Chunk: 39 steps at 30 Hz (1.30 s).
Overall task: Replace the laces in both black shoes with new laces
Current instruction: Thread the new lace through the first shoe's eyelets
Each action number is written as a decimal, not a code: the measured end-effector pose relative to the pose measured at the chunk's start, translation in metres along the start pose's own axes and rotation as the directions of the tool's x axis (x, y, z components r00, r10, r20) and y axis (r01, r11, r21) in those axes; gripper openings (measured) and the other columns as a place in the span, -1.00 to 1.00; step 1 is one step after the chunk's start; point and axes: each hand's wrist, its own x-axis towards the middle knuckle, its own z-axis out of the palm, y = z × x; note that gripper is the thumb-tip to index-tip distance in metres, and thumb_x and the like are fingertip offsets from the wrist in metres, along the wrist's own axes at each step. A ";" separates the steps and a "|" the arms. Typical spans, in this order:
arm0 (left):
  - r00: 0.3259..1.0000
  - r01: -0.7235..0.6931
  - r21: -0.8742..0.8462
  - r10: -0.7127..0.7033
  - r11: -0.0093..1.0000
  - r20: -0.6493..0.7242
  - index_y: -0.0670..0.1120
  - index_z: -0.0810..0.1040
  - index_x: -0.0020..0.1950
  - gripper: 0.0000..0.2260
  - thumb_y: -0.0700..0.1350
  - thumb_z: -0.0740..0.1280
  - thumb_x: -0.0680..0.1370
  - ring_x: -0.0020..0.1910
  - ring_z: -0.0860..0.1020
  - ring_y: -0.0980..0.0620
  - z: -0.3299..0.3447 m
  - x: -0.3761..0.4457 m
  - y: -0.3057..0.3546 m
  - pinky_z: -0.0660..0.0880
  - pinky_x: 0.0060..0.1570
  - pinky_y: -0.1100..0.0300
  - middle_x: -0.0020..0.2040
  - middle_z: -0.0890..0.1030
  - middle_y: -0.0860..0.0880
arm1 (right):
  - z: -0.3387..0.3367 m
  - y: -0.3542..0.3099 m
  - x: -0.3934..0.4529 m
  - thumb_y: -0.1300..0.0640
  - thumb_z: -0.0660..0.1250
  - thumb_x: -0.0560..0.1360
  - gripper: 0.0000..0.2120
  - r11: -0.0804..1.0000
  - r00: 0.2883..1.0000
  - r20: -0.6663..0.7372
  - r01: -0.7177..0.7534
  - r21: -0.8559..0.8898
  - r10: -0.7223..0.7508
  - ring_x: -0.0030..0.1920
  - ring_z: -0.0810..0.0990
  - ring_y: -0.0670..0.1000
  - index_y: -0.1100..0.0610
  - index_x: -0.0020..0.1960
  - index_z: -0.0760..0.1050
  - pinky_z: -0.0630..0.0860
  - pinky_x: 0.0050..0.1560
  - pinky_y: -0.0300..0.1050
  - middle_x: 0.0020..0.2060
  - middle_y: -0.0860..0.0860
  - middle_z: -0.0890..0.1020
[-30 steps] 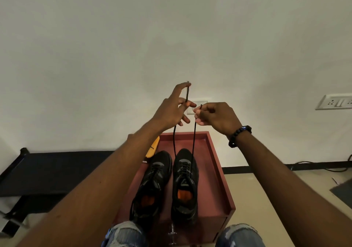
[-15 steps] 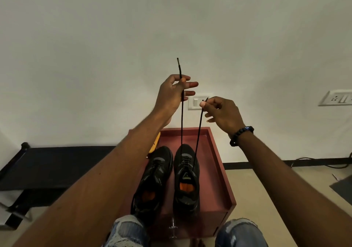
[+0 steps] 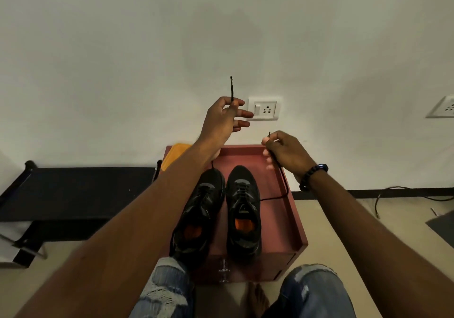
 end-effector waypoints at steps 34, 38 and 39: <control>0.987 0.102 0.793 -0.162 0.601 -0.005 -0.09 0.54 0.30 -0.70 -0.12 0.36 0.56 0.32 0.40 -0.12 -0.038 -0.034 -0.189 0.42 0.34 -0.01 0.36 0.34 -0.12 | 0.050 0.127 0.019 0.11 0.34 0.57 -0.93 0.830 0.984 0.144 -0.004 -0.557 0.101 -0.19 0.54 -0.19 -0.05 0.00 0.56 0.29 -0.31 -0.43 -0.20 -0.15 0.58; 0.941 -0.060 0.757 -0.217 0.650 0.260 -0.06 0.46 0.38 -0.56 0.04 0.40 0.55 0.30 0.42 -0.05 -0.016 -0.038 -0.181 0.37 0.35 0.06 0.31 0.41 -0.08 | 0.057 0.127 0.038 0.15 0.31 0.59 -0.87 0.800 0.991 0.102 -0.010 -0.599 0.089 -0.21 0.53 -0.14 0.02 0.09 0.60 0.37 -0.25 -0.35 -0.18 -0.10 0.56; 0.907 -0.031 0.753 -0.299 0.657 0.298 -0.06 0.43 0.42 -0.49 0.10 0.42 0.53 0.30 0.43 -0.05 -0.011 -0.038 -0.182 0.38 0.35 0.03 0.32 0.41 -0.08 | 0.060 0.126 0.041 0.14 0.31 0.60 -0.86 0.794 0.990 0.109 -0.007 -0.608 0.091 -0.16 0.55 -0.09 0.04 0.12 0.60 0.43 -0.17 -0.29 -0.12 -0.06 0.59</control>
